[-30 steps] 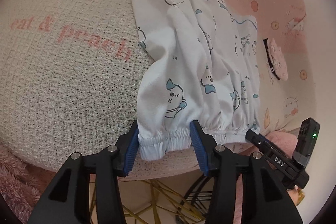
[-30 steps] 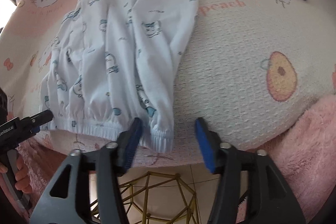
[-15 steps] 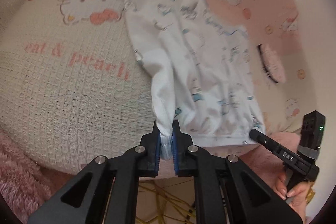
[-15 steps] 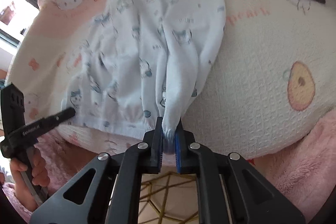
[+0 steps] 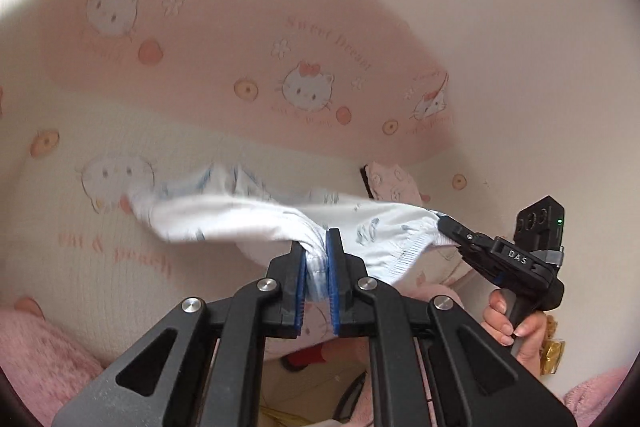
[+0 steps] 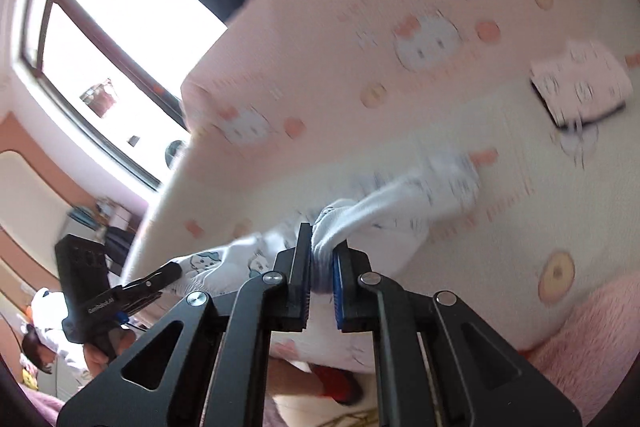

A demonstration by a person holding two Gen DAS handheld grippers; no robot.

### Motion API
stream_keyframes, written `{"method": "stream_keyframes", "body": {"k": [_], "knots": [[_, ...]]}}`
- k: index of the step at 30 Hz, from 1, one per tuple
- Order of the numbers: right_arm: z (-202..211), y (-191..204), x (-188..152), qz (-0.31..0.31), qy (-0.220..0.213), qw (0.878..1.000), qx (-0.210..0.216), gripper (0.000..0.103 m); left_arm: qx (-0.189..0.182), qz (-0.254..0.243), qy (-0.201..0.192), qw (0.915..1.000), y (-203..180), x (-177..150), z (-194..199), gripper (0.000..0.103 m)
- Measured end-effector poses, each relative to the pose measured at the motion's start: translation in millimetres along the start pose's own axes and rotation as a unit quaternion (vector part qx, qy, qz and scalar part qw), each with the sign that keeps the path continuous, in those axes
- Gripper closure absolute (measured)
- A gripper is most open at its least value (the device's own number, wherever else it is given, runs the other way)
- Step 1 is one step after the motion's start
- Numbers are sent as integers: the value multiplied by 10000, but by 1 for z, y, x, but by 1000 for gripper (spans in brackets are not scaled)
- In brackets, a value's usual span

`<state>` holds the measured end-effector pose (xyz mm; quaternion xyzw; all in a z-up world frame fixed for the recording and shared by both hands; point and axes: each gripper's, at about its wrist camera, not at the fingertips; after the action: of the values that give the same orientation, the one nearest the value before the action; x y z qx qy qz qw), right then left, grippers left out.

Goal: Fold clothes

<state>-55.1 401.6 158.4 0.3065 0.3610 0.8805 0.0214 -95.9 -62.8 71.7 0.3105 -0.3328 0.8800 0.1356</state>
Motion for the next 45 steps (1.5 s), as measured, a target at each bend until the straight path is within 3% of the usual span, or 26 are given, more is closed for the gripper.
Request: {"method": "stream_keyframes", "body": {"k": [3, 5, 6, 8, 10, 13, 16, 18, 21, 23, 25, 29, 32, 35, 38, 42, 45], "knots": [[-26, -12, -4, -25, 180, 9989, -434, 96, 393, 222, 343, 9984, 24, 7, -33, 93], [-55, -28, 13, -293, 522, 9966, -562, 96, 467, 608, 670, 9948, 48, 19, -68, 94], [-61, -24, 27, -264, 494, 9967, -589, 96, 531, 665, 695, 9939, 53, 33, -77, 94], [-71, -15, 57, -172, 395, 9970, -636, 96, 481, 443, 348, 9973, 39, 79, -70, 94], [-56, 17, 95, 212, -79, 9979, -610, 96, 288, -3, -366, 9989, 2, 139, -33, 94], [5, 87, 150, 807, -1257, 9883, -291, 96, 150, -786, -1391, 9870, -59, 200, 37, 94], [52, 127, 164, 1067, -2005, 9738, -70, 96, 222, -1164, -1817, 9762, -89, 210, 80, 94], [54, 130, 154, 1165, -1973, 9732, -194, 96, 333, -1083, -1531, 9817, -76, 190, 66, 94], [25, 103, 118, 1094, -1615, 9796, -490, 96, 503, -935, -1060, 9887, -54, 158, 41, 94], [-2, 75, 88, 951, -1292, 9843, -730, 96, 679, -466, -308, 9961, -18, 118, -2, 94], [-41, 35, 47, 646, -701, 9904, -998, 96, 815, -30, 358, 9960, 19, 70, -41, 94], [-117, -43, -36, 189, 538, 9835, -1715, 96, 1179, 593, 1529, 9794, 81, -19, -109, 94], [-154, -90, -83, -96, 1225, 9756, -1821, 96, 1593, 709, 2206, 9597, 112, -71, -144, 94], [-164, -109, -100, -230, 1521, 9687, -1947, 95, 1451, 804, 2296, 9590, 114, -90, -145, 94], [-173, -110, -100, -174, 1689, 9618, -2147, 95, 1476, 745, 2319, 9586, 110, -89, -143, 94], [-181, -99, -109, 258, 1745, 9560, -2346, 95, 1504, 625, 2344, 9584, 100, -82, -147, 94], [-172, -86, -110, 412, 1518, 9612, -2266, 95, 1438, 656, 2209, 9624, 97, -72, -137, 94]]}}
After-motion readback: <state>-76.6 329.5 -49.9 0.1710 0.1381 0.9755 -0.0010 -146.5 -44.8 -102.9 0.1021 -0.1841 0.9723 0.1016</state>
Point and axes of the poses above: each gripper's, at about its wrist camera, not at the fingertips, and z roughly against the way its jaws point, y to its left, x to its top, and after that the axes turned 5 degrees about -z, right-handed
